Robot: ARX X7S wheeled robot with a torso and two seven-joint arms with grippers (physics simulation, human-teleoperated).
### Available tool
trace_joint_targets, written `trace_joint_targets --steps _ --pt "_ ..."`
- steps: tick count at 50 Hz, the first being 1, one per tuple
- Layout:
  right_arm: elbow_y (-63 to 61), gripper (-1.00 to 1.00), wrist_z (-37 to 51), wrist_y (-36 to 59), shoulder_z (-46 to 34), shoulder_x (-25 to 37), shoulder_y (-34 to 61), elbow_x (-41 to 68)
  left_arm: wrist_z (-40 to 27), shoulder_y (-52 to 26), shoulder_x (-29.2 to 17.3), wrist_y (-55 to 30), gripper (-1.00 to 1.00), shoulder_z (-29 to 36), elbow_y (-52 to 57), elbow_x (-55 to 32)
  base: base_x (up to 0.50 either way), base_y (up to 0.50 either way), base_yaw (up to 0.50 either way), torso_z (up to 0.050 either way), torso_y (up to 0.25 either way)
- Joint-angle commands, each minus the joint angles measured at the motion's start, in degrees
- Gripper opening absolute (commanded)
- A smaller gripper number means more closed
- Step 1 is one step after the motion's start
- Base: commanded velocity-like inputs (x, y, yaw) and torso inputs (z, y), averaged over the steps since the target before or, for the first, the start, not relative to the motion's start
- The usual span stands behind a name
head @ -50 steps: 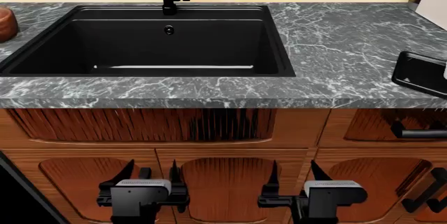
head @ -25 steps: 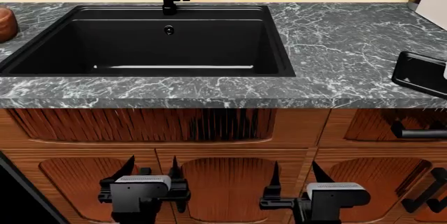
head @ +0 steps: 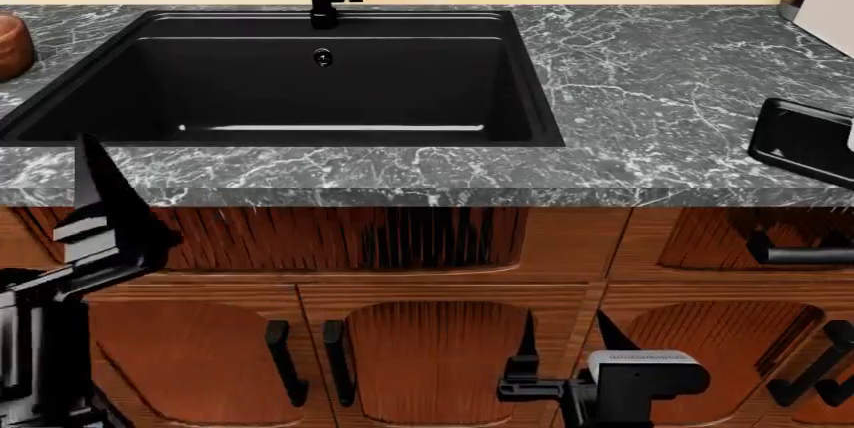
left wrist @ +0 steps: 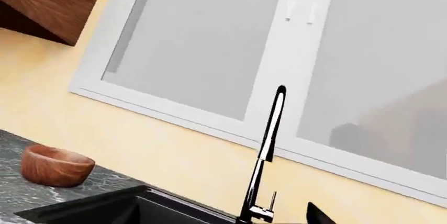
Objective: Move the fresh-baked cupcake off the tray onto the counter, and place the bowl used for mixing into the sink.
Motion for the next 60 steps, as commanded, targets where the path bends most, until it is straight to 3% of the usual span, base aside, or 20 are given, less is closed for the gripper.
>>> trace_joint_targets --steps 1,5,11,21,60 --pt "0.2 1.00 0.5 -0.1 -0.9 0.8 0.2 0.9 -20.5 1.5 -15.3 9.8 1.00 -13.7 12.3 -25.1 0.00 0.00 0.00 0.000 0.000" --pt "-0.2 1.00 0.7 0.1 -1.2 1.0 0.1 1.2 -19.5 5.1 -13.8 15.2 1.00 -19.1 9.2 -30.2 0.00 0.00 0.00 0.000 0.000" --pt "-0.4 1.00 0.9 0.2 -1.7 1.4 0.1 1.5 -16.8 6.8 -11.3 18.2 1.00 -20.4 5.2 -32.3 0.00 0.00 0.00 0.000 0.000" --pt "-1.3 1.00 0.8 0.7 -2.0 1.8 -0.4 3.3 -17.4 7.4 -12.0 18.2 1.00 -20.7 6.1 -33.0 0.00 -0.02 0.00 0.000 0.000" --pt "-0.2 1.00 1.9 0.1 -3.8 3.4 0.3 5.0 -18.0 7.2 -12.6 19.1 1.00 -20.0 6.6 -33.0 0.00 -0.50 0.00 0.000 0.000"
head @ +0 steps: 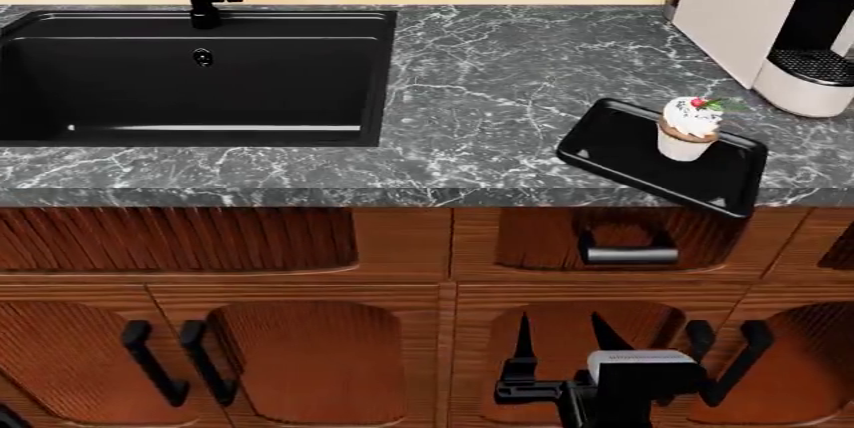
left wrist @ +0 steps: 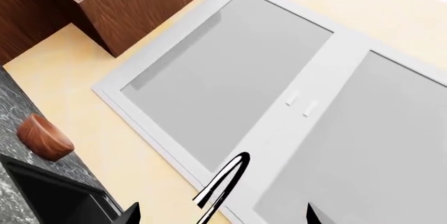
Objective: Move the fresh-baked cupcake off the tray onto the counter, and place the bowl used for mixing into the sink.
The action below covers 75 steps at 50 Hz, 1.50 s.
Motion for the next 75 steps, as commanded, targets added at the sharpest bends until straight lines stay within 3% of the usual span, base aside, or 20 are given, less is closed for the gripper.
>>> trace_joint_targets --steps 1,34,51,56,66,72,75 --pt "0.1 1.00 0.3 -0.1 -0.5 0.5 0.2 0.6 -0.5 0.1 -0.4 0.3 1.00 -0.2 0.2 -0.4 0.00 -0.50 0.00 0.000 0.000" --pt "-0.1 1.00 1.1 -0.2 -1.9 1.5 0.3 1.6 -0.3 0.6 -0.8 1.4 1.00 -0.1 0.1 -0.6 0.00 -0.50 0.00 0.000 0.000" --pt "-4.8 1.00 3.2 2.6 -2.1 2.7 0.2 1.9 -0.6 0.6 -1.1 1.6 1.00 0.3 0.0 -0.4 0.00 -0.02 0.00 0.000 0.000" --pt "-12.2 1.00 5.9 9.0 0.3 3.9 0.2 4.6 -0.8 0.6 -1.4 1.5 1.00 0.5 0.2 -0.3 0.00 0.00 0.00 0.000 0.000" --pt "-39.9 1.00 12.5 29.5 6.4 11.6 2.0 11.6 -0.4 0.8 -1.2 1.9 1.00 0.7 -0.1 0.0 0.00 0.00 0.00 0.000 0.000" --pt "-50.3 1.00 18.6 50.0 10.9 15.0 13.8 20.2 -0.5 0.6 -1.2 1.8 1.00 1.0 -0.3 0.2 0.00 0.00 0.00 0.000 0.000" --pt "-53.8 1.00 23.7 67.9 15.3 15.3 26.8 29.2 -0.4 0.4 -1.2 1.8 1.00 1.3 -0.5 0.4 0.00 0.00 0.00 0.000 0.000"
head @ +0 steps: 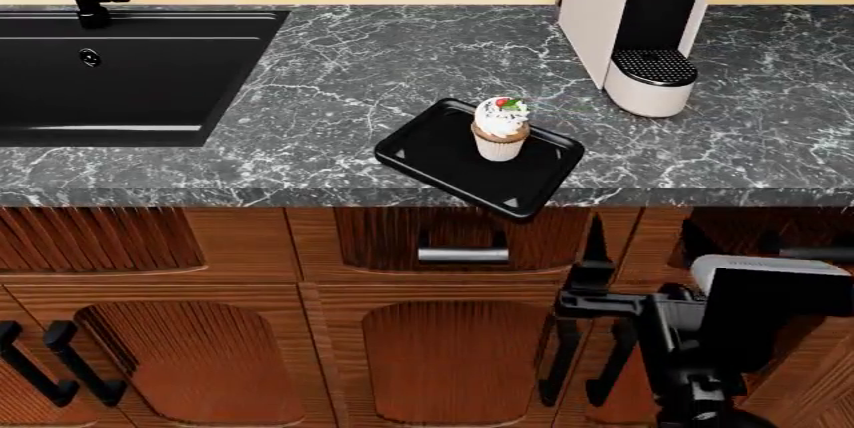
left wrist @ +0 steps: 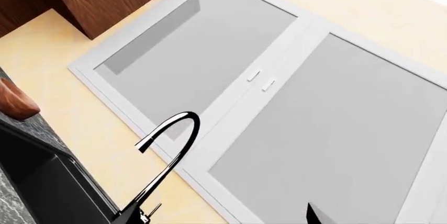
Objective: Move the fresh-baked cupcake off the tray onto the counter, and place the bowl used for mixing into the sink.
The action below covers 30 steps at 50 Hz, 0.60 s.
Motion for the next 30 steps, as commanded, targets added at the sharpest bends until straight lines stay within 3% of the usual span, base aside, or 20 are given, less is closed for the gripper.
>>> trace_joint_targets --steps 1,3,4,8,10,17,30 --pt "-16.8 1.00 12.5 42.7 11.1 2.9 26.1 20.3 -0.1 -0.3 0.0 0.0 1.00 0.7 -0.3 0.6 0.00 0.00 0.00 0.000 0.000" --pt "-17.3 1.00 15.2 54.5 15.5 0.5 36.0 26.4 0.0 -0.2 -0.1 0.0 1.00 0.6 -0.2 0.5 0.00 0.00 0.00 0.000 0.000" --pt "-14.2 1.00 21.6 56.8 16.2 1.6 41.1 34.8 -0.1 0.0 -0.1 0.1 1.00 0.4 -0.1 0.4 0.00 0.00 0.00 0.000 0.000" --pt "0.0 1.00 49.3 56.2 11.7 7.0 56.3 66.5 -0.1 -0.1 -0.1 0.2 1.00 0.6 -0.2 0.5 0.00 0.00 0.00 0.000 0.000" --pt "4.7 1.00 54.6 55.0 8.4 8.2 62.1 71.8 -0.1 -0.3 -0.1 0.1 1.00 0.9 -0.4 0.6 0.00 0.00 0.00 0.000 0.000" --pt "13.1 1.00 56.0 54.6 0.3 9.7 75.9 74.2 -0.6 -0.4 -0.6 -0.1 1.00 1.0 -0.2 0.5 0.03 0.00 0.00 0.000 0.000" --pt "16.5 1.00 56.6 53.3 -6.9 10.6 81.7 75.0 -0.5 -0.1 -0.7 0.3 1.00 1.0 -0.2 0.6 0.47 0.00 0.00 0.000 0.000"
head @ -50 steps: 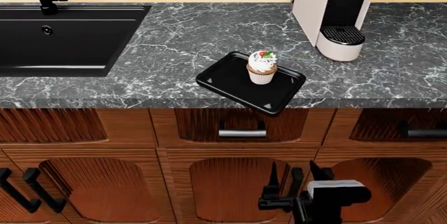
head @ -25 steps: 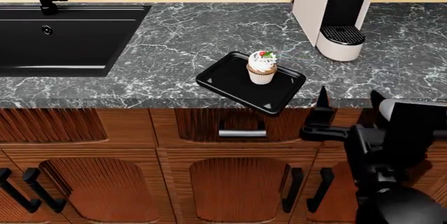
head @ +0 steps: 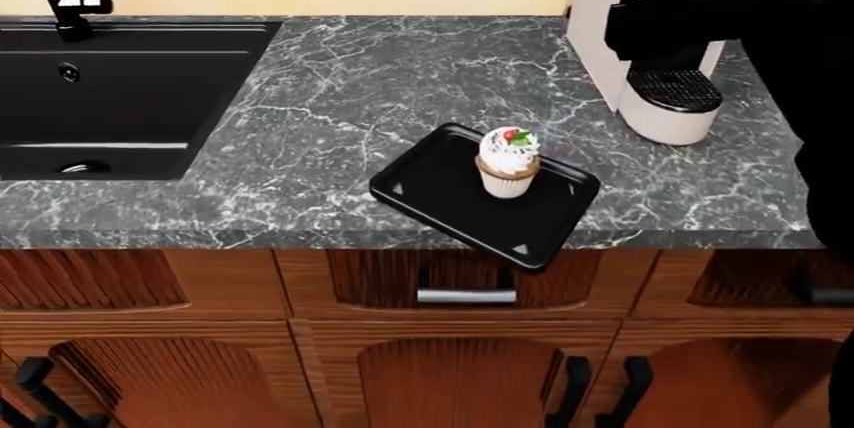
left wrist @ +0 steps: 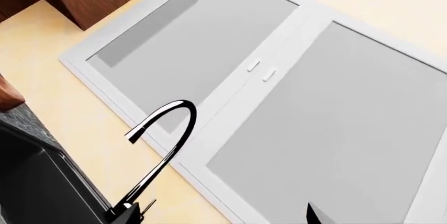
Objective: Move the fresh-baked cupcake off the tray onto the counter, and place the bowl used for mixing into the sink.
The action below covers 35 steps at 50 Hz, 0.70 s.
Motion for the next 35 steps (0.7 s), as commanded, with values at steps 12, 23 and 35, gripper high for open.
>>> trace_joint_targets --steps 12,23,35 --pt "2.4 1.00 3.8 -0.1 -6.4 3.5 8.0 7.4 -0.1 0.2 -0.3 0.4 1.00 0.3 0.1 0.2 0.50 0.00 0.00 0.000 0.000" --pt "-0.6 1.00 8.4 -1.7 -8.6 7.1 5.1 12.1 0.0 0.3 -0.3 0.7 1.00 0.4 -0.2 0.3 0.31 0.00 0.00 0.000 0.001" --pt "-1.0 1.00 14.0 -8.8 -13.5 14.0 7.8 29.8 -0.5 0.3 -0.5 0.7 1.00 0.6 0.0 0.3 0.00 0.00 0.00 0.000 0.000"
